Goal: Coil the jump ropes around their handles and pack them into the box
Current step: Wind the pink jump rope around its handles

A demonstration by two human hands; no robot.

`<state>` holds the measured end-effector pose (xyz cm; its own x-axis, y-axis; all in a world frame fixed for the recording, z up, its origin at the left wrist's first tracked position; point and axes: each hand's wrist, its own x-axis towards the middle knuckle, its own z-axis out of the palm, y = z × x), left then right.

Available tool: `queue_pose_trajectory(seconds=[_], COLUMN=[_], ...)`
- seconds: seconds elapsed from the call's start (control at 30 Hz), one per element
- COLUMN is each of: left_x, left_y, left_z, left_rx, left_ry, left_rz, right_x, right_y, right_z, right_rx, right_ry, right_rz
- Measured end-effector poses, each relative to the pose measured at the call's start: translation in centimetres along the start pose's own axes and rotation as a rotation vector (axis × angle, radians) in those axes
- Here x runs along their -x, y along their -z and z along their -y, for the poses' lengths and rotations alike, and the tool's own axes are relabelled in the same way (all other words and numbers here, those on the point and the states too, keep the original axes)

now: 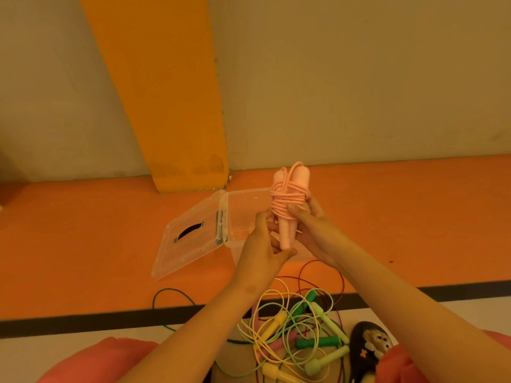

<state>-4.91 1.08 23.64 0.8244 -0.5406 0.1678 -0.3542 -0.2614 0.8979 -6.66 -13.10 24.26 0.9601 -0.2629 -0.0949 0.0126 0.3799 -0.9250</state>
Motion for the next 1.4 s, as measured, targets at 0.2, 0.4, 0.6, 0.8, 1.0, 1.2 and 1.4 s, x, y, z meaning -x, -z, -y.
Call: queue_pose_trajectory(seconds=[0.2, 0.4, 0.6, 0.8, 1.0, 1.2, 1.4], left_x=[-0.3, -1.2, -3.8, -4.8, -3.1, -2.6, -3.2], left_y=[0.0, -0.1, 0.6, -0.4, -3.1, -6.5, -9.5], left_z=[-0.6, 0.7, 3.4, 8.6, 17.1, 24.1, 28.4], left_rx=[-0.027, 0.234, 0.254, 0.197, 0.181, 0.199, 0.207], left_ry=[-0.004, 0.202, 0.325, 0.401, 0.554, 0.671, 0.736], left_rz=[0.016, 0.077, 0.013, -0.003, 0.021, 0.062, 0.115], right_x=[-0.4, -0.7, -1.7, -3.7, -5.1, -6.9, -9.0], right_y=[-0.3, 0.6, 1.1, 2.1, 4.3, 7.1, 9.2], right_z=[-0.3, -1.7, -2.4, -6.4, -14.6, -22.0, -26.9], right_rx=[-0.145, -0.027, 0.166, 0.169, 0.172, 0.155, 0.221], right_ry=[0.006, 0.001, -0.105, -0.197, -0.362, -0.499, -0.522], right_rz=[-0.031, -0.125, -0.043, -0.053, -0.111, -0.21, -0.315])
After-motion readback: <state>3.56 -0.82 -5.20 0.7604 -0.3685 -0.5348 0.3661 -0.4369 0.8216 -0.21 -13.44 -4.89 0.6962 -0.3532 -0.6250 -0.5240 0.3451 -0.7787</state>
